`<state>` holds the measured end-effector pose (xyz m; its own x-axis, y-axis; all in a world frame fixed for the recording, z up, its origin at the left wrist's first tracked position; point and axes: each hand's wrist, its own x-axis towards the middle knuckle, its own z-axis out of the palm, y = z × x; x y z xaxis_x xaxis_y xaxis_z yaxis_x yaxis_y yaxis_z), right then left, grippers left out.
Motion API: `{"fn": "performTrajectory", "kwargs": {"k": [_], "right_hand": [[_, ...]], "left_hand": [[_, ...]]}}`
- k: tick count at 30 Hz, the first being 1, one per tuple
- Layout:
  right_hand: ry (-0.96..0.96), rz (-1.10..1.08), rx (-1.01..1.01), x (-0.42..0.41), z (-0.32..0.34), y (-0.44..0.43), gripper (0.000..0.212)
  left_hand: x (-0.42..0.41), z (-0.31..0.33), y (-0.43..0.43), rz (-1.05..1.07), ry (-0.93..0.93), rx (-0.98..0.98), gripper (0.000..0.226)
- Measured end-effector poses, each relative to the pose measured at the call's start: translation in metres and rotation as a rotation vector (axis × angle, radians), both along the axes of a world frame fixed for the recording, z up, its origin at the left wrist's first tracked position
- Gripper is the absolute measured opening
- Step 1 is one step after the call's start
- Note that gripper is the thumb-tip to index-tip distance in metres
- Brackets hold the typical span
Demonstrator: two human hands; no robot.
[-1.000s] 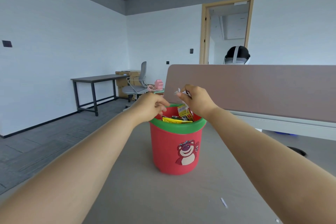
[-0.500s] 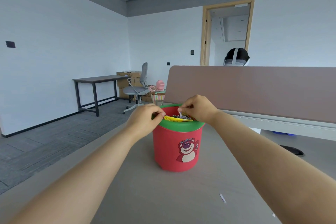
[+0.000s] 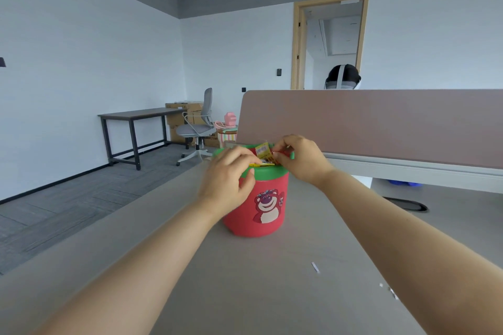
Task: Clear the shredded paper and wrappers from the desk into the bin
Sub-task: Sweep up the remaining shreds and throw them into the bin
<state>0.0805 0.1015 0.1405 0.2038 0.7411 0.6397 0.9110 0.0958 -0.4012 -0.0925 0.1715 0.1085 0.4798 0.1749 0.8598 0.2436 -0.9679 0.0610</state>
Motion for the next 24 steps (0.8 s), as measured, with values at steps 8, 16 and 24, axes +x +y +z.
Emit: {"fn": "performTrajectory", "kwargs": {"k": [8,16,24], "right_hand": [[0.020,-0.161,-0.098,0.035,-0.057,-0.089,0.015],[0.096,-0.370,-0.498,0.071,-0.134,-0.190,0.037],[0.165,-0.378,-0.706,0.104,-0.158,-0.221,0.050]], "left_hand": [[0.046,-0.078,-0.053,-0.108,0.460,-0.271,0.033],[0.082,-0.122,-0.093,0.019,1.094,-0.416,0.057],[0.124,-0.122,-0.138,-0.093,1.190,-0.353,0.067]]}}
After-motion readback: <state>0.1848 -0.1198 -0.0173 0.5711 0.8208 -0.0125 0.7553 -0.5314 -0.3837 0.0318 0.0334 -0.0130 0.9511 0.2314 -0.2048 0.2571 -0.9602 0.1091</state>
